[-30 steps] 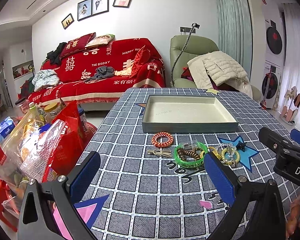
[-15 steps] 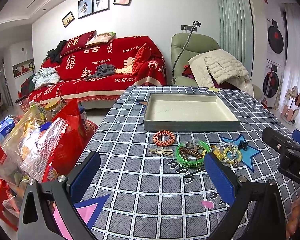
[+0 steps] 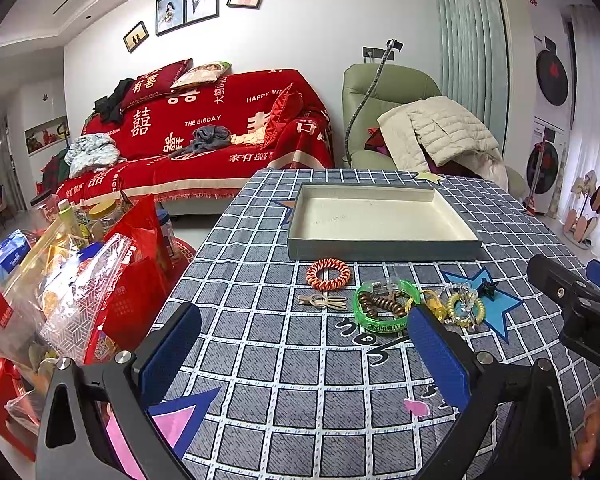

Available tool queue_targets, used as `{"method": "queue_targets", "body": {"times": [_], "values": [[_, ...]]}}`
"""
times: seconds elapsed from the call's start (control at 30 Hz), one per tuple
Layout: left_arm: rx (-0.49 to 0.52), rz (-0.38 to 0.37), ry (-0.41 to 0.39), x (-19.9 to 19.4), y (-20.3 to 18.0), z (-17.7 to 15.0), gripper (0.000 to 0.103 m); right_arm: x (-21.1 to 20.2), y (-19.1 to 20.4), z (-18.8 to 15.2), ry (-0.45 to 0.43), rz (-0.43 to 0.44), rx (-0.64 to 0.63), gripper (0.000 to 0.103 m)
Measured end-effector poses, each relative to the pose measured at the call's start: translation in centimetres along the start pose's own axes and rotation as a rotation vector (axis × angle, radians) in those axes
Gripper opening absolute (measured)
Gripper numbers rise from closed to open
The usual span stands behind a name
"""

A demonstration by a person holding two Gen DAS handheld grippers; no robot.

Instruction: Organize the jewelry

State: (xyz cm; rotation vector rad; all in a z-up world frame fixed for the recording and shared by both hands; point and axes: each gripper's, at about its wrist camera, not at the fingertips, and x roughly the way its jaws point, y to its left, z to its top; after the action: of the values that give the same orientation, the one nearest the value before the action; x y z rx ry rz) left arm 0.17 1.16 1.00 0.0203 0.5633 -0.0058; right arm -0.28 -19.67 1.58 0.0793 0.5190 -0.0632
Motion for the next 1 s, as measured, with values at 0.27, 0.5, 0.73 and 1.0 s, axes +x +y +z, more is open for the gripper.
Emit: {"method": "queue_targets", "body": {"times": [0.27,0.5,0.73,1.0], "values": [[0.002,-0.002,0.008,0.19,-0.04,-0.05,0.103,0.08,-0.09,-0.12,0.001,0.0,0.002,0.103],[0.002,-0.001,0.008,0.35,-0.1,-0.11,0.103,0.07,-0.12,-0.07,0.003,0.001,0.002,0.103],[0.002,-0.002,0.014,0.48,-0.12,-0.13,0.103,0.22,-0.28,-0.3,0.006,0.002,0.003,0.103],[-0.002,-0.002,0.025,0.65,-0.11,-0.06,0.103,0.29,-0.38,-0.52,0.009,0.002,0.004,0.103]]}}
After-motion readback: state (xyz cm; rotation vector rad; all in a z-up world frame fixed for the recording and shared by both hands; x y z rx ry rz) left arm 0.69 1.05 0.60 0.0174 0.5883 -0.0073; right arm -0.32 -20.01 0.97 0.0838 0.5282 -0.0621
